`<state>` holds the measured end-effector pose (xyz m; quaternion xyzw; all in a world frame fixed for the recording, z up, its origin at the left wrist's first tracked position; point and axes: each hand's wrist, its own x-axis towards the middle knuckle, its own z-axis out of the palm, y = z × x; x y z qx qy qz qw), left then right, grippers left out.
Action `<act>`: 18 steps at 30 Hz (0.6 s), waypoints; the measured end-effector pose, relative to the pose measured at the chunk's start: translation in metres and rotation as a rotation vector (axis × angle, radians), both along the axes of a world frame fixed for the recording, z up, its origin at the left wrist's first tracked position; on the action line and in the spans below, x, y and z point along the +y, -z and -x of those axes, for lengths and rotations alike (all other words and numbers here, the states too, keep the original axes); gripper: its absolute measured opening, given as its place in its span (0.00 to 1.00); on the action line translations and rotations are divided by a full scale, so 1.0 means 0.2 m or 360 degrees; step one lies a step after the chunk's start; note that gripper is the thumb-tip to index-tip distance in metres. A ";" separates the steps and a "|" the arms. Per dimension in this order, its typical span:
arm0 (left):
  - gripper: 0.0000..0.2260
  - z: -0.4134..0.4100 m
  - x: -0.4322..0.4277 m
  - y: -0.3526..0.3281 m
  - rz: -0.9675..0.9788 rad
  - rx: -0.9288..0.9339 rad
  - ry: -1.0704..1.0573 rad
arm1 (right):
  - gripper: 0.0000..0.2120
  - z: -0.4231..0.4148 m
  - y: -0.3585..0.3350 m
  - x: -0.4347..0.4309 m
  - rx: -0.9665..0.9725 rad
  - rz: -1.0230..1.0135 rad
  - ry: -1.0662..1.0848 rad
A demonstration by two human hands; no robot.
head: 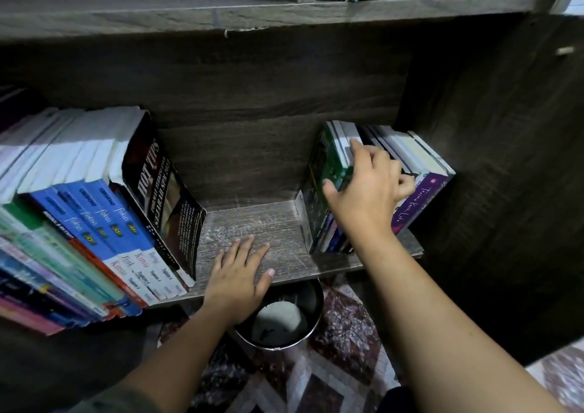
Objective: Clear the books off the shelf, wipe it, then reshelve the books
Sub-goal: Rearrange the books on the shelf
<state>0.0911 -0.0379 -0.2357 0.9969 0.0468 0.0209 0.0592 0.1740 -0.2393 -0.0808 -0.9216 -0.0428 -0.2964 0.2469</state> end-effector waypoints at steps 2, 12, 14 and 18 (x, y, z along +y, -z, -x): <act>0.34 0.00 0.00 0.00 -0.0013 -0.0004 -0.0004 | 0.37 0.00 -0.01 0.01 0.0034 -0.0056 -0.0064; 0.28 0.00 0.00 -0.28 0.0054 0.0284 0.0020 | 0.24 0.08 0.00 0.16 0.0381 -0.0543 -0.0299; 0.25 0.02 0.04 -0.51 -0.0142 -0.0047 0.0034 | 0.23 0.09 -0.01 0.19 0.0392 -0.0539 -0.0320; 0.18 0.20 0.17 -0.91 -0.0317 -0.1021 0.0096 | 0.22 0.14 -0.05 0.31 0.0437 -0.0612 -0.0399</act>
